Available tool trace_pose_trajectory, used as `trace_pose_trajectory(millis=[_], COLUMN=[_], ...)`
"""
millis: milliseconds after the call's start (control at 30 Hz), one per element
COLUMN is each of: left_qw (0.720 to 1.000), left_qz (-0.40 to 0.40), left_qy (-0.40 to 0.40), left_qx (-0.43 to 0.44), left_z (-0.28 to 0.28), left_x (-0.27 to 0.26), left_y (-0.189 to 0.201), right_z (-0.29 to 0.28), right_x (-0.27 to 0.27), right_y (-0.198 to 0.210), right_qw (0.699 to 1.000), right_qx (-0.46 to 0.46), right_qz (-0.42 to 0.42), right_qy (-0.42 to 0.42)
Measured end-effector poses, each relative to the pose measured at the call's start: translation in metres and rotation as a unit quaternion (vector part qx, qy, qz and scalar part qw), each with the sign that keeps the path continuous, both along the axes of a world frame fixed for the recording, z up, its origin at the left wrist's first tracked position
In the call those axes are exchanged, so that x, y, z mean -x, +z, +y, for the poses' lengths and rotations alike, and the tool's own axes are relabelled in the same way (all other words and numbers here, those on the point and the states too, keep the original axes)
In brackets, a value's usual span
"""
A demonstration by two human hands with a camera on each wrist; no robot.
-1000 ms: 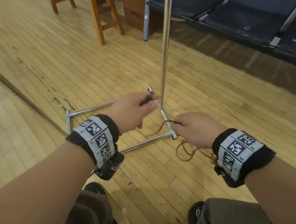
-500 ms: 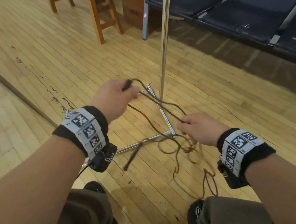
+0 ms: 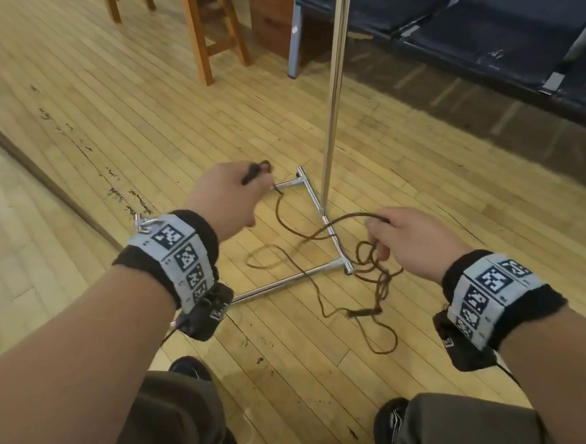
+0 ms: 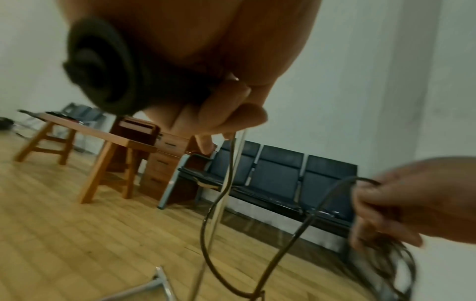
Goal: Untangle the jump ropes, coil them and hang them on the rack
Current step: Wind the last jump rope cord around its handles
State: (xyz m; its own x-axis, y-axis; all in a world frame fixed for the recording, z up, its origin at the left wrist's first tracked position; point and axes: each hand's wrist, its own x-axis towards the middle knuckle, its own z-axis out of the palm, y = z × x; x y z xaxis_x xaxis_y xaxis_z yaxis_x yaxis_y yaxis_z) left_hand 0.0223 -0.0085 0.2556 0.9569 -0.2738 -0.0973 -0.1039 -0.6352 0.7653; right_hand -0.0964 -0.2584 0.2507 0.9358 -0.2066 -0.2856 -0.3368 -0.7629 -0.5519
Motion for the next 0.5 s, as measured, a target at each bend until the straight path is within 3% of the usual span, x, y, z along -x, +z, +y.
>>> trace_pose_trajectory(millis=[100, 267, 400, 500], left_qw=[0.998, 0.99, 0.959, 0.961], left_qz=[0.03, 0.06, 0.134, 0.134], left_qy=[-0.052, -0.118, -0.203, -0.175], left_qx=[0.03, 0.059, 0.144, 0.167], left_z=[-0.017, -0.031, -0.034, -0.033], left_x=[0.013, 0.019, 0.026, 0.024], left_y=[-0.005, -0.012, -0.011, -0.006], right_z=[0.016, 0.032, 0.035, 0.034], right_x=[-0.004, -0.01, -0.012, -0.011], right_y=[0.013, 0.026, 0.032, 0.03], right_qw=[0.998, 0.983, 0.978, 0.977], right_qx=[-0.014, -0.155, -0.168, -0.178], right_qz=[-0.065, -0.096, -0.121, -0.115], right_qy=[0.012, -0.008, -0.006, 0.001])
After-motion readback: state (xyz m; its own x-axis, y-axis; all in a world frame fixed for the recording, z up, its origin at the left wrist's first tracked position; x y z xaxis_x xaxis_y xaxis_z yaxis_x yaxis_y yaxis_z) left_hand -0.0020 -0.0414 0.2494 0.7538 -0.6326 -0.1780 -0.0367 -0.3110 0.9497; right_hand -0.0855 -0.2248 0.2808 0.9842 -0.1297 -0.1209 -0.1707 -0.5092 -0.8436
